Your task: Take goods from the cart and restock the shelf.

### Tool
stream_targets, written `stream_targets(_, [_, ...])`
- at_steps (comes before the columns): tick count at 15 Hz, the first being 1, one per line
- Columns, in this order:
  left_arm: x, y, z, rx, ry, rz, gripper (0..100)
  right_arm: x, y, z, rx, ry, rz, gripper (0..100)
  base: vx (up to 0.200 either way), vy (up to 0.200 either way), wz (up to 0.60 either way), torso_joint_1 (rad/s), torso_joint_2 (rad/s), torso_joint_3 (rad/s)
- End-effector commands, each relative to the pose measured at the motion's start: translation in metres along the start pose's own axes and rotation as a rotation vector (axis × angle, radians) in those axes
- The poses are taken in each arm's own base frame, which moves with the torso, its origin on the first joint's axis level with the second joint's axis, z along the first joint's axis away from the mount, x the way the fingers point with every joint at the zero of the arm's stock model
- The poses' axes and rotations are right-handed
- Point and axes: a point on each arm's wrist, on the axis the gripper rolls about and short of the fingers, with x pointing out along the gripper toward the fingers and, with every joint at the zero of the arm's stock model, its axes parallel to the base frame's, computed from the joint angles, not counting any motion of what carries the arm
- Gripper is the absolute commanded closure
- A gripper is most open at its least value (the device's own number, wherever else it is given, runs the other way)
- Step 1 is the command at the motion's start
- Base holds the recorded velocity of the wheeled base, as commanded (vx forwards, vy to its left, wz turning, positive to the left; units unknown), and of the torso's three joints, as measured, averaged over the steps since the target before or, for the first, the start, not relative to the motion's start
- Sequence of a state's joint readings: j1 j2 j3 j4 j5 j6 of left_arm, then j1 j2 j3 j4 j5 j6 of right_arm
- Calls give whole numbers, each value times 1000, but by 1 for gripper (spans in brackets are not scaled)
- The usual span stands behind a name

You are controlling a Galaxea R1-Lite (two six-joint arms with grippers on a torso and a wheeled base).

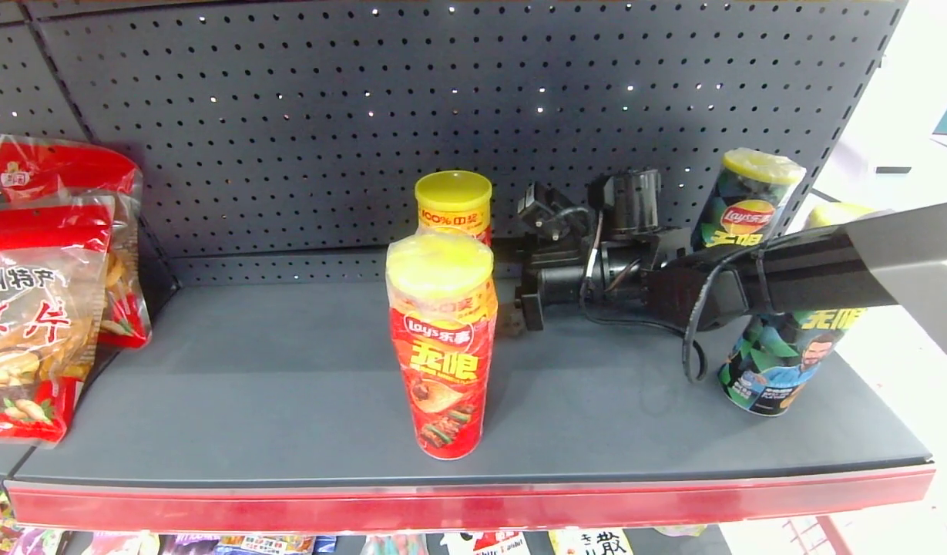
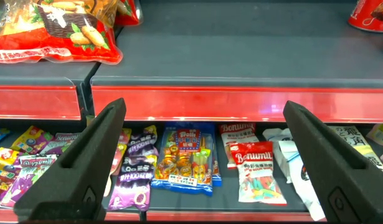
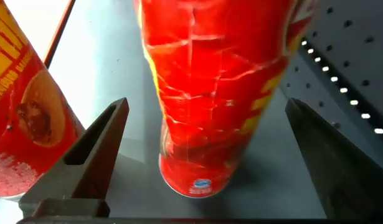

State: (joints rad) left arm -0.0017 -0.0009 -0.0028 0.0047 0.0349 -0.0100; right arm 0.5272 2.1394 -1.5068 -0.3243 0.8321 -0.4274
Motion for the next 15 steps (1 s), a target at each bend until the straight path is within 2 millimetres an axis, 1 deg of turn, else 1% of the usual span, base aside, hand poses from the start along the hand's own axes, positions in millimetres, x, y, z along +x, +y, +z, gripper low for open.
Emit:
stream_targets(1, [0,0,0,-1,0,1,0,-6,1,9,-15,-12,-7,0,0,0,0,0,0,0])
stream_targets(5, [0,0,0,-1,0,1,0,-16,11,14,-11,-6,-8,0,0,0,0,0,0,0])
stream_targets(8, [0,0,0,-1,0,1,0,-19,14,23,-25,-19,-9,0,0,0,0,0,0,0])
stream_targets(11, [0,0,0,-1,0,1,0,-19,19,24,-23,-16,-5,0,0,0,0,0,0,0])
stream_targets(15, [0,0,0,-1,0,1,0,-22,19,28,-30,-22,-9,0,0,0,0,0,0,0])
